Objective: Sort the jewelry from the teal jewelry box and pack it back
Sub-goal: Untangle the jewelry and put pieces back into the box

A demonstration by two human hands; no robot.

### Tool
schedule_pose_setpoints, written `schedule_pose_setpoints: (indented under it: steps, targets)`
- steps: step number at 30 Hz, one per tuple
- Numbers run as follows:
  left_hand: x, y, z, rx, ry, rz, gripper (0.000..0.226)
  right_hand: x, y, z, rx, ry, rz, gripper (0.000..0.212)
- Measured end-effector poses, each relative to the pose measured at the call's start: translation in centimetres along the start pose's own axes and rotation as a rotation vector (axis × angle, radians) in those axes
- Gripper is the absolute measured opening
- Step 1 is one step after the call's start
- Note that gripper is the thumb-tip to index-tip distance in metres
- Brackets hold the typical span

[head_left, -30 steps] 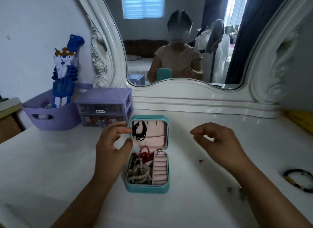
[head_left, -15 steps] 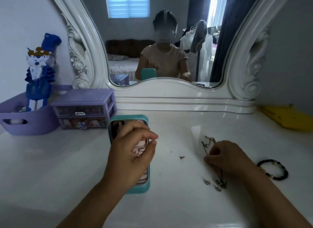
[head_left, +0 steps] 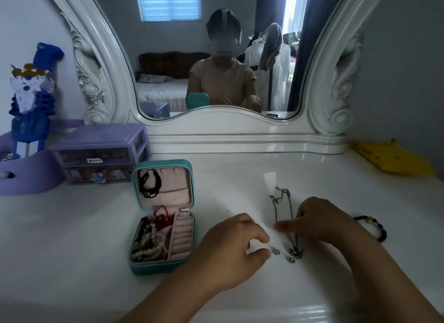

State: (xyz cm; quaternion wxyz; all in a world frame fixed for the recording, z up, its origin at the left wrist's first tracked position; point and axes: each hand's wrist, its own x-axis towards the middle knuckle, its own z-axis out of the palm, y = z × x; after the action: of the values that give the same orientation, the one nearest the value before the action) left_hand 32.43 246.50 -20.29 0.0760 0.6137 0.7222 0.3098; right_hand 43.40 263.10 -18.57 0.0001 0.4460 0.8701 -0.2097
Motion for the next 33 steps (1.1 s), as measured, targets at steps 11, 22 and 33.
schedule_pose_setpoints:
  steps: [11,22,33]
  targets:
    - [1.1,2.2,3.0,0.004,0.025,0.044,0.024,0.1,-0.5,1.2,0.147,0.009,-0.132,0.030]
    - [2.7,-2.2,1.8,0.133,0.252,-0.244,0.014,0.6,-0.2,1.3,0.218,0.033,-0.120,0.040]
    - [3.6,-1.2,1.0,0.189,0.251,-0.191,0.029,-1.3,-2.6,0.7,0.346,0.129,-0.243,0.020]
